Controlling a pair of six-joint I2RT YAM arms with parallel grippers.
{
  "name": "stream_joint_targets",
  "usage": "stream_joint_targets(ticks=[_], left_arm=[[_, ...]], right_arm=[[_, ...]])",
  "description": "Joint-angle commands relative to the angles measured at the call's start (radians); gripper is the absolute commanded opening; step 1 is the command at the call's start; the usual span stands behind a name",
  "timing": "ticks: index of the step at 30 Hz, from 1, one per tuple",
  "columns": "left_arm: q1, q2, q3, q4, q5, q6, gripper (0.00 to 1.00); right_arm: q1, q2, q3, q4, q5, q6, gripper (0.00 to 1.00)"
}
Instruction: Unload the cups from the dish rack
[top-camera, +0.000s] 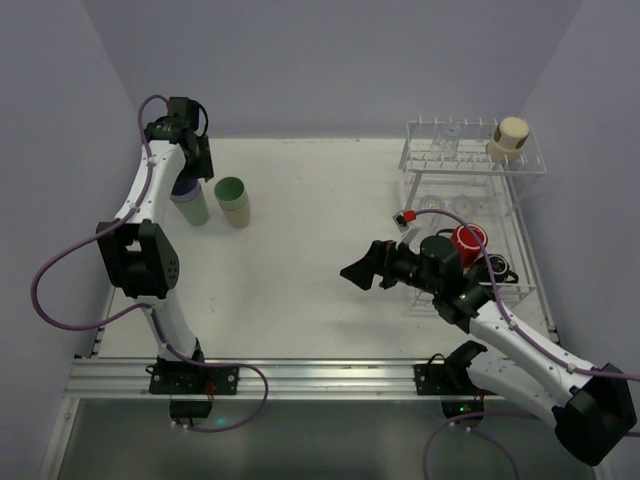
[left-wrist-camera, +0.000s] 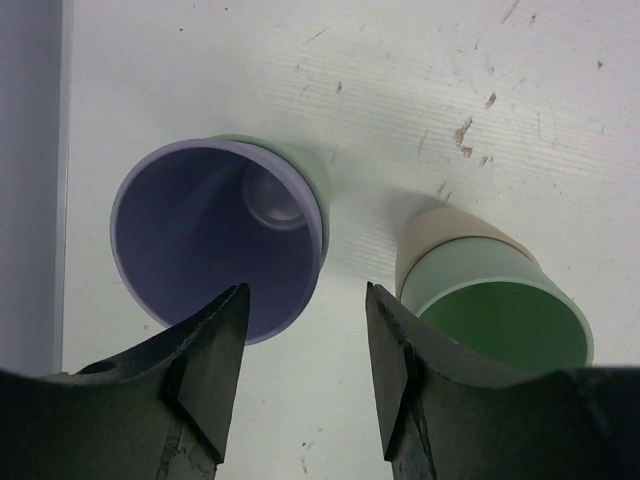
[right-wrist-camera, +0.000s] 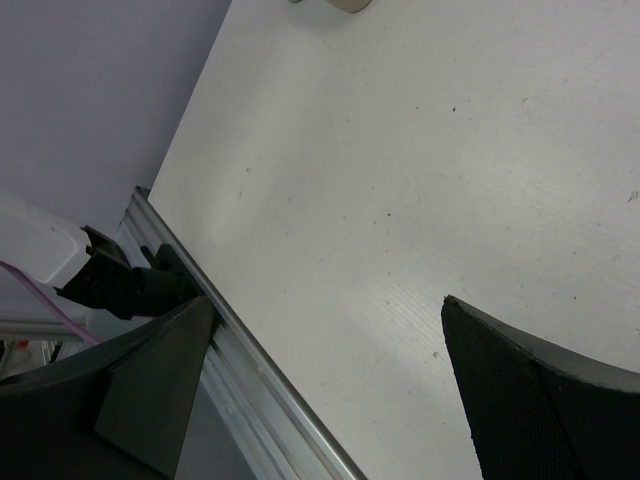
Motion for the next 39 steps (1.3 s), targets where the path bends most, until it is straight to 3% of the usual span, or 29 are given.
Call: stream_joint_targets(ticks=[1, 8, 13, 19, 22, 26, 28, 33, 34, 37, 39], left_arm=[[0.013, -0.013, 0.018, 0.044, 0.01, 0.024, 0.54], [0.01, -0.127, 0.003, 0.145, 0.14, 0.004, 0.68], [-0.086, -0.381, -0.119, 0.363, 0.301, -0.022, 0.75], [-0.352, -0.736, -0.53, 0.643, 0.434, -0.056, 0.79], [-0.395, -0.898, -0.8, 0.739, 0.54, -0.087, 0.8], [-0.401, -1.096, -0.986, 0.799, 0.709, -0.102, 0.84], [-0.401, -1.145, -1.056, 0.813, 0.767, -0.087, 0.86], [-0.421, -1.3, -1.184, 0.846, 0.763, -0.061, 0.95], [-0.441, -1.317, -1.196, 0.847, 0.699, -0.056, 0.96], [-0.533, -1.362, -1.172, 0.739, 0.526, 0.007, 0.98], [-0.596, -1.405, -1.178, 0.73, 0.487, 0.008, 1.0]], right_arm=[[0.002, -0.019, -0.012, 0.044, 0.004, -0.02, 0.99], [0.003, -0.058, 0.006, 0.011, 0.036, -0.031, 0.99], [0.003, -0.127, 0.1, -0.114, 0.143, -0.054, 0.99], [-0.003, -0.21, 0.216, -0.316, 0.494, -0.083, 0.93], [-0.029, -0.212, 0.269, -0.437, 0.661, -0.086, 0.89], [-0.107, -0.262, 0.316, -0.604, 0.796, -0.038, 0.88], [-0.152, -0.302, 0.332, -0.692, 0.89, -0.014, 0.92], [-0.261, -0.335, 0.345, -0.809, 1.039, 0.006, 0.99], [-0.308, -0.318, 0.345, -0.833, 1.054, 0.004, 0.99], [-0.449, -0.261, 0.35, -0.839, 0.994, -0.045, 0.99], [-0.539, -0.194, 0.374, -0.844, 0.917, -0.091, 0.99]])
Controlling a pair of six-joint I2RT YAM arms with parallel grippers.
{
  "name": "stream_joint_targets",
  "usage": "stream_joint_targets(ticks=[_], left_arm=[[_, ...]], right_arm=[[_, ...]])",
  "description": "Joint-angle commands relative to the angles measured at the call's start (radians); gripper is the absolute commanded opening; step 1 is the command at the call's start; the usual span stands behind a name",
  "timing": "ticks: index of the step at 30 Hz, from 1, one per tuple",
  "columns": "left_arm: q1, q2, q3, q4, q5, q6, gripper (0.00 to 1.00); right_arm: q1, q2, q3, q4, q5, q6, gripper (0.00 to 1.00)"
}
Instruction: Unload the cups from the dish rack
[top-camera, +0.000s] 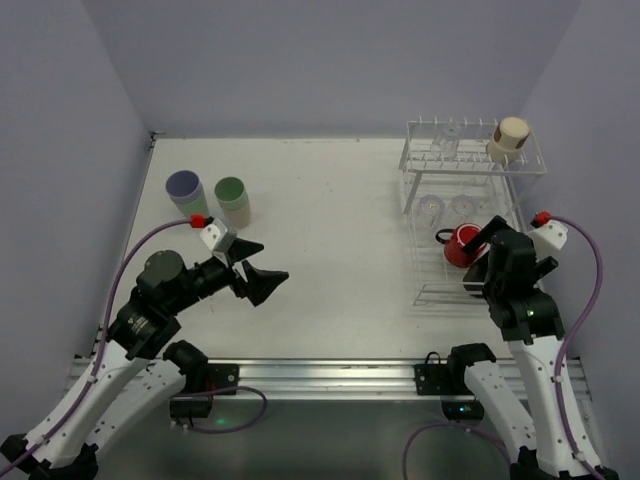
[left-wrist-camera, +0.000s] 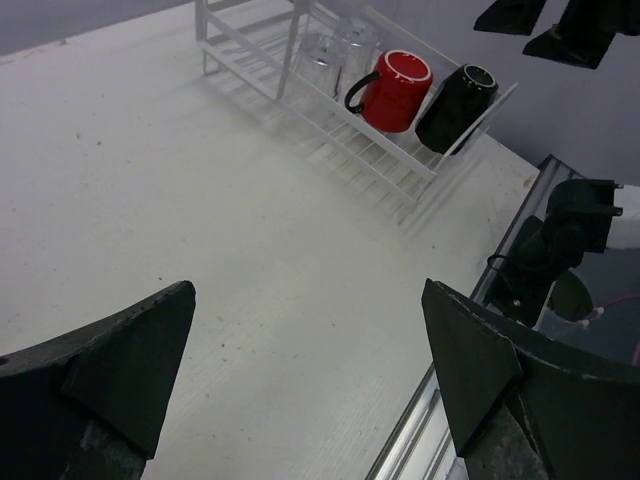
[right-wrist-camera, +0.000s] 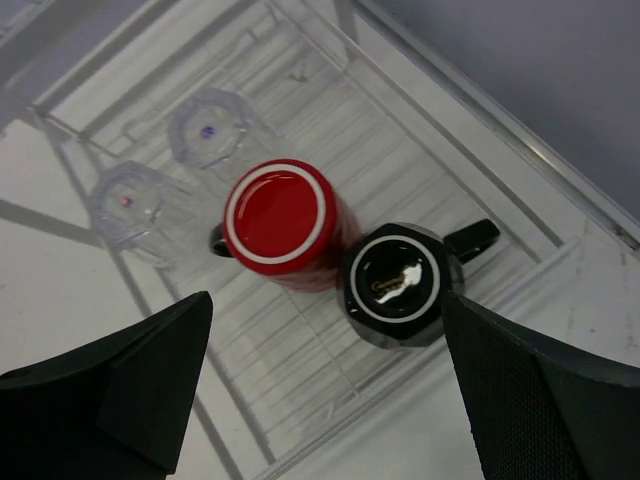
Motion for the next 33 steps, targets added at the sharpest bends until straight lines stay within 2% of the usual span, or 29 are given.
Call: stream_joint_targets(ticks=[1, 8, 18, 24, 28, 33], left_arm=[[-0.062, -0.047, 0.005, -0.009, -0.12, 0.045, 1.0], [-0.143, -0.1, 0.008, -0.038, -0.216, 0.047, 1.0], [-0.189, -0.11, 0.012, -0.054, -0.266, 0.045, 1.0], [-0.191, -0.13, 0.015, -0.064, -0.304, 0.045, 1.0], [-0.197, -0.131, 0.016, -0.066, -0.317, 0.042, 1.0], [-0.209, -0.134, 0.016, -0.071, -0.328, 0.044, 1.0]], right_arm=[[-0.132, 0.114, 0.06, -0.056, -0.059, -0.061, 0.99], [-0.258, 0.217, 0.071, -0.093, -0.151, -0.11, 0.99], [-0.265, 0.3, 0.077, -0.11, -0.15, -0.113, 0.98], [-0.266, 0.459, 0.148, -0.188, -0.189, -0.117, 0.97], [-0.266, 0.495, 0.14, -0.187, -0.214, -0.091, 0.88], [-0.271, 0.539, 0.131, -0.184, -0.229, -0.066, 0.88]])
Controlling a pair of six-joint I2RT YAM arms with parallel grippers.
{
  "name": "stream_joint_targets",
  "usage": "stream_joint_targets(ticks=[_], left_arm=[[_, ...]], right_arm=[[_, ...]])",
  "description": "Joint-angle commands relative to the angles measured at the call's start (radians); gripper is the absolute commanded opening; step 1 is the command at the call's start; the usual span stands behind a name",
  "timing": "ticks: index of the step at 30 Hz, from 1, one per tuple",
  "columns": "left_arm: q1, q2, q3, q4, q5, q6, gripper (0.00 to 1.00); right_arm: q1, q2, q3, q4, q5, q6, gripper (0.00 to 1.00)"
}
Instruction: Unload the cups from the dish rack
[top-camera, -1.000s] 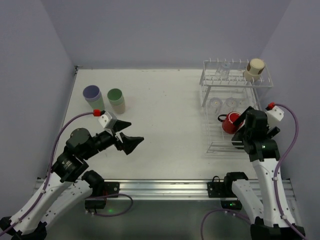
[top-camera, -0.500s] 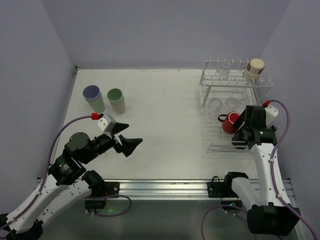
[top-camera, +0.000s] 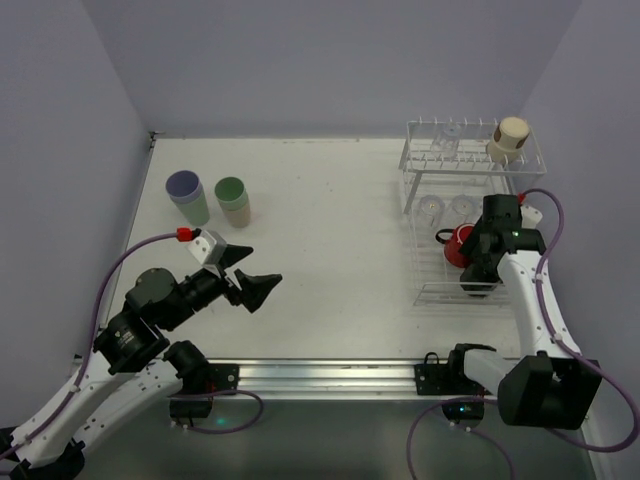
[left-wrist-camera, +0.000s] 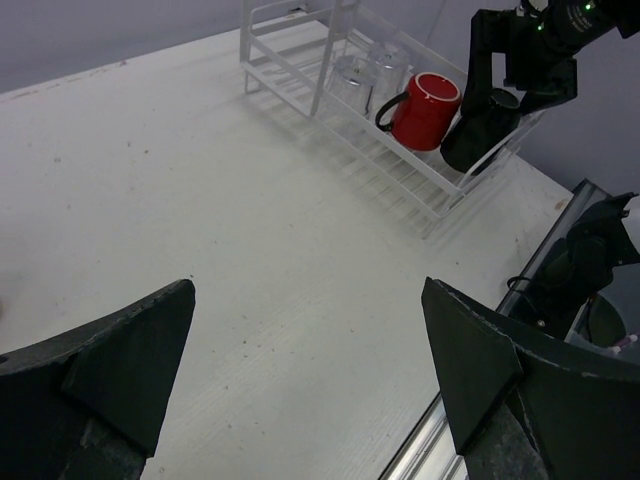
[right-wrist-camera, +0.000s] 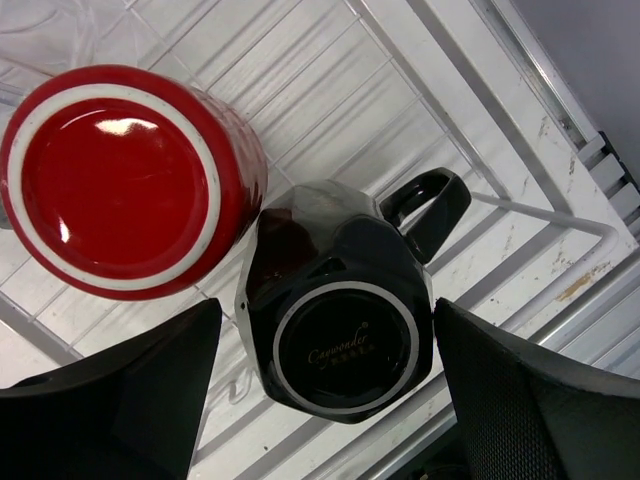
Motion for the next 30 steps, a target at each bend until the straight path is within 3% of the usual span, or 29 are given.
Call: stream_joint_targets(ticks=[1, 8, 12, 13, 14, 19, 23, 30], left_arm=[[-0.011, -0.009, 0.016, -0.005, -0.03, 0.023, 1.0], [-0.012, -0.005, 0.015, -0.005, -0.035, 0.023, 1.0], [-0.012, 0.0, 0.015, -0.004, -0.037, 0.023, 1.0], [-0.012, 0.004, 0.015, -0.004, -0.037, 0.023, 1.0], [-0.012, 0.007, 0.015, -0.004, -0.035, 0.023, 1.0], [-0.011, 0.038, 0.013, 0.0, -0.024, 0.023, 1.0], [-0.009, 0.069, 0.015, 0.001, -0.017, 0.021, 1.0], [-0.009, 0.135, 0.022, 0.044, 0.087, -0.042, 1.0]], right_arm=[[-0.012, 0.024, 0.011, -0.021, -0.037, 0.021, 0.88], [-0.018, 0.056, -0.005, 0.004, -0.044, 0.023, 0.86], [-0.016, 0.044, 0.001, -0.001, -0.025, 0.02, 0.6], [-0.018, 0.013, 0.009, -0.002, -0.019, 0.02, 0.48], [-0.016, -0.005, 0.017, -0.007, -0.01, 0.02, 0.42], [-0.016, -0.136, 0.075, -0.013, -0.025, 0.007, 0.22], [-0.015, -0.248, 0.095, 0.024, -0.083, 0.003, 0.13], [-0.013, -0.366, 0.143, 0.059, -0.214, 0.0, 0.11]])
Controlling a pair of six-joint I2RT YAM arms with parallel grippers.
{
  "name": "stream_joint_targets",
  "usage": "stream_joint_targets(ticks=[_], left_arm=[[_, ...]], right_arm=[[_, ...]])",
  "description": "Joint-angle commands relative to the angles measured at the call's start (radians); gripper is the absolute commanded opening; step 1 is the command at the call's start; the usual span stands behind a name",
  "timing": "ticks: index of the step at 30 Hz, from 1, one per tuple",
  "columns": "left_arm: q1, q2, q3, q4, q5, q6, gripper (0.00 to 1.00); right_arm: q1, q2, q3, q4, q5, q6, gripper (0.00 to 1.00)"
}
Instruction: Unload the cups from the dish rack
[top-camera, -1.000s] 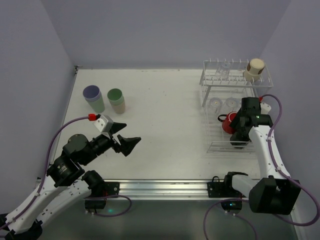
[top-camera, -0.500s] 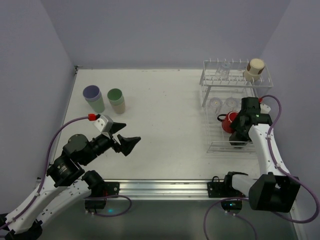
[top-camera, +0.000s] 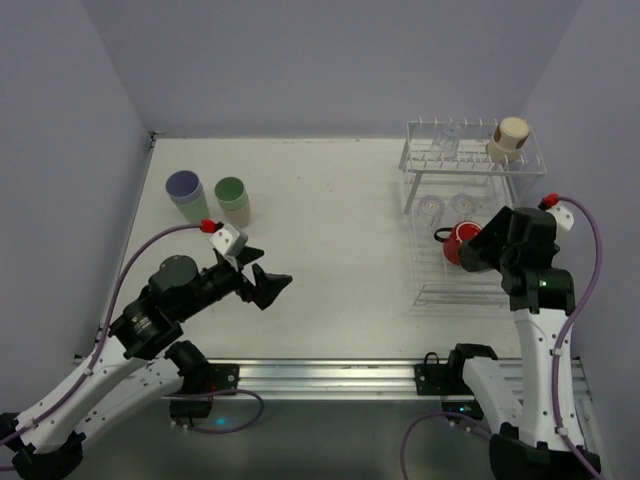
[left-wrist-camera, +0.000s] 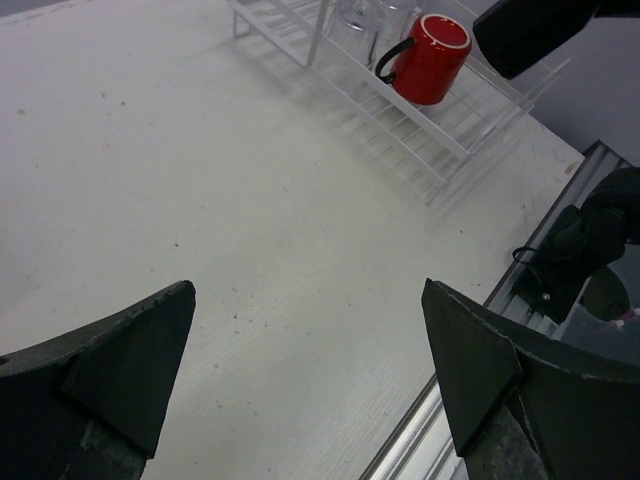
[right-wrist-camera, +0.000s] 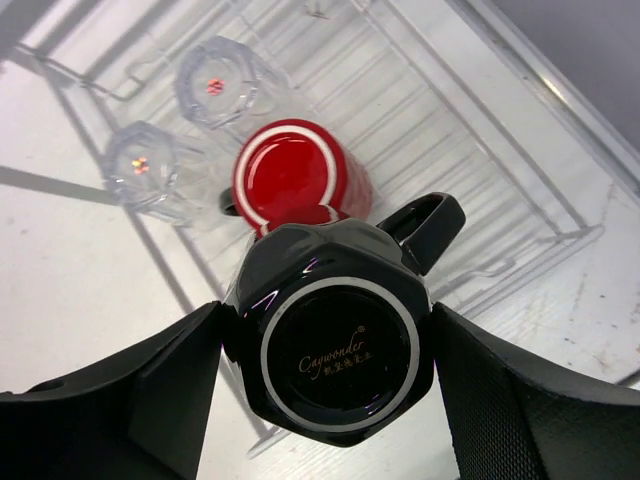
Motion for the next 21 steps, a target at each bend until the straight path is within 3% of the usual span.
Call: stream_joint_targets(ticks=[1, 4, 8, 12, 17, 21], left_arm=[[-0.005, 0.027, 0.027, 0.06, 0.083, -0.054, 1.0], [-0.006, 0.057, 0.004, 0.12, 0.13, -0.127, 0.98], [-0.006, 0.139, -0.041, 0.316, 0.21, -0.247, 0.96], [-0.008, 0.311, -0.08, 0.555, 0.314, -0.397, 0.89], [-0.01, 0.524, -0.12, 0.926, 0.396, -0.575, 0.75], [-0.025, 0.627, -0.15, 1.163, 0.387, -0.692, 0.72]], right_arm=[[-0.001, -0.069, 0.062, 0.087, -0.145, -0.017, 0.1], [0.002, -0.116, 0.053, 0.13, -0.257, -0.025, 0.1], [0.029, -0.172, 0.004, 0.2, -0.454, 0.006, 0.09], [0.079, -0.225, -0.107, 0.386, -0.716, 0.088, 0.07], [0.207, -0.23, -0.238, 0.693, -0.883, 0.223, 0.06], [0.243, -0.193, -0.373, 0.921, -1.008, 0.326, 0.06]])
